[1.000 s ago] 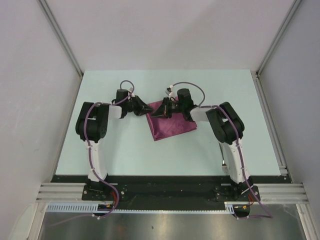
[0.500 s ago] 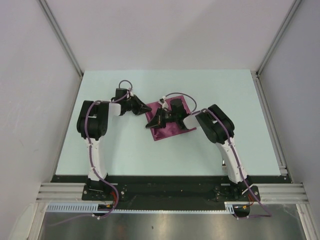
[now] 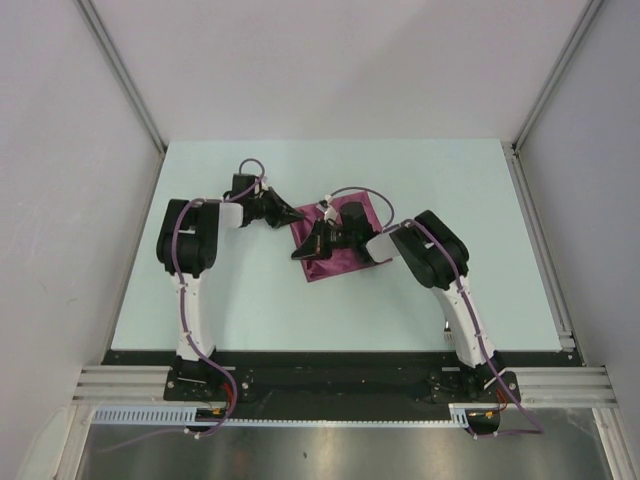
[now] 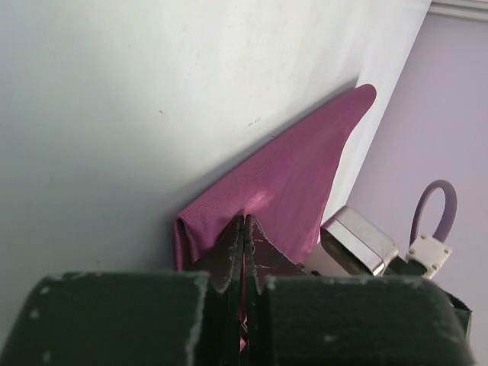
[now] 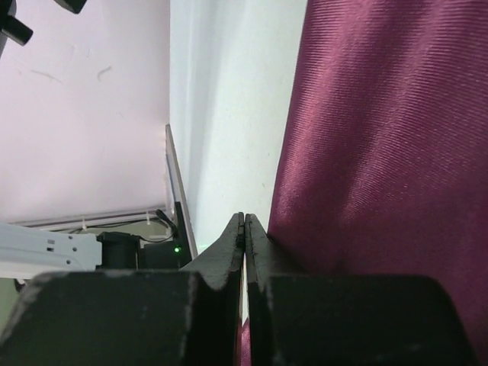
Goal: Fold the napkin into a case and place the utensils inside
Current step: Smooth out the square-folded napkin at the center of the board.
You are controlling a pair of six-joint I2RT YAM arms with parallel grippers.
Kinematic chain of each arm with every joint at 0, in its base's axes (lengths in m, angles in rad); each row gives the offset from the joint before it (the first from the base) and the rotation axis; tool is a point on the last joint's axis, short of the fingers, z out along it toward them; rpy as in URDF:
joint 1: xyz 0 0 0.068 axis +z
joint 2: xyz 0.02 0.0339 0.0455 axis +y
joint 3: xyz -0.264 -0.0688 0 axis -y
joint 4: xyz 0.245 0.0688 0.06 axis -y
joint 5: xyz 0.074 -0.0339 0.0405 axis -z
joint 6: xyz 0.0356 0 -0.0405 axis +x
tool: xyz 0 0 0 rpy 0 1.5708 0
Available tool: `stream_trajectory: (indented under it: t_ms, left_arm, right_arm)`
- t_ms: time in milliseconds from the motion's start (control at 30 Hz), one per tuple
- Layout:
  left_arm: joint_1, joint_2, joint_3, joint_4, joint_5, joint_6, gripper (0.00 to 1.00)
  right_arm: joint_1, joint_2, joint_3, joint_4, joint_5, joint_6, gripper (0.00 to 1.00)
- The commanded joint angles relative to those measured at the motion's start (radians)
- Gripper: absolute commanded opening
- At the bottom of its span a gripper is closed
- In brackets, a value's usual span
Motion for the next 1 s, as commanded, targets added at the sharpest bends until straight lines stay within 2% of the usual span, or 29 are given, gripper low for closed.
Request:
stream_trajectory:
  t_ms: [0, 300, 567, 733, 900, 933, 967]
  left_arm:
    - [0.012, 0.034, 0.015, -0.049, -0.075, 0.008, 0.00]
    - [0.023, 0.034, 0.018, -0.057, -0.084, 0.021, 0.00]
    - [0.023, 0.020, 0.027, -0.067, -0.090, 0.041, 0.00]
    - [0.023, -0.017, 0.038, -0.086, -0.084, 0.077, 0.00]
    - [0.020, -0.099, 0.067, -0.160, -0.093, 0.140, 0.11]
    - [0.018, -0.113, 0.075, -0.182, -0.095, 0.153, 0.14]
    - [0.015, -0.156, 0.084, -0.205, -0.111, 0.188, 0.23]
  right_arm:
    - [0.052, -0.013, -0.071, -0.070, 0.000, -0.071, 0.02]
    - [0.087, -0.108, -0.165, -0.140, -0.003, -0.157, 0.03]
    - [0.082, -0.233, -0.231, -0.349, 0.034, -0.353, 0.04]
    - [0.032, -0.325, -0.275, -0.421, 0.045, -0.413, 0.05]
    - [-0.022, -0.464, -0.300, -0.479, 0.043, -0.441, 0.11]
    - [-0.042, -0.486, -0.309, -0.490, 0.049, -0.444, 0.13]
    - [-0.052, -0.504, -0.330, -0.492, 0.055, -0.444, 0.18]
